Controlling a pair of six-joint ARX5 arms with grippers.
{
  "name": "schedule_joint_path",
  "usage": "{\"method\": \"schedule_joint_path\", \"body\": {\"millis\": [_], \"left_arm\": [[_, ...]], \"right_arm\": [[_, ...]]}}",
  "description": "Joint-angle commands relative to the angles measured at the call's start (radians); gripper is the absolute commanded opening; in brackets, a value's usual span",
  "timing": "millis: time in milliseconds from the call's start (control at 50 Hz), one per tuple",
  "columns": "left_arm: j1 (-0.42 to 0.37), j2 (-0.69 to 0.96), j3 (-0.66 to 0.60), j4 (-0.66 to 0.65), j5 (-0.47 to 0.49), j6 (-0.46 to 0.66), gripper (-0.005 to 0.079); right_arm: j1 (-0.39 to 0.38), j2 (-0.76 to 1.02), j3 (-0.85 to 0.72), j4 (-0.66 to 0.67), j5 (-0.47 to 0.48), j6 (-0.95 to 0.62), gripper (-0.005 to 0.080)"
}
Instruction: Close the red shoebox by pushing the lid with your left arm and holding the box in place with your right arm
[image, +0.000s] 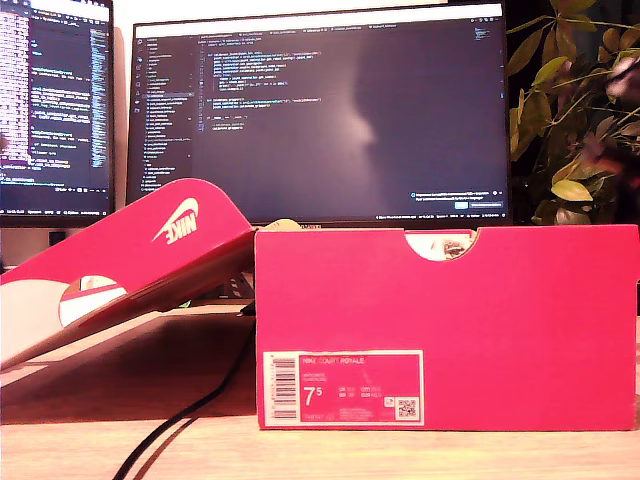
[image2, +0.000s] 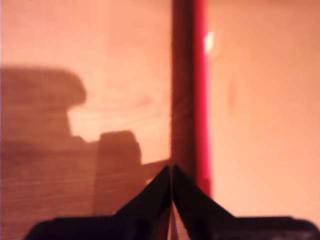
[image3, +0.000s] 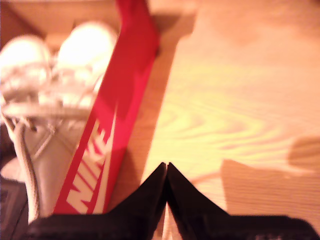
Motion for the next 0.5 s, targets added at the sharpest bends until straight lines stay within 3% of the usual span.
{"method": "schedule_joint_path", "body": {"millis": [0,480], "left_arm": [[0.004,0.033,0.019,-0.004,0.005,0.019,-0.0019],[0.005,0.122,0.033,-0.047,0.04,0.03,-0.0019]], "right_arm": [[0.019,0.028,0.048,0.018,-0.005,-0.006,-0.0012],[0.148,0.164,0.078,0.056,0.005,-0.002,-0.0012]]}}
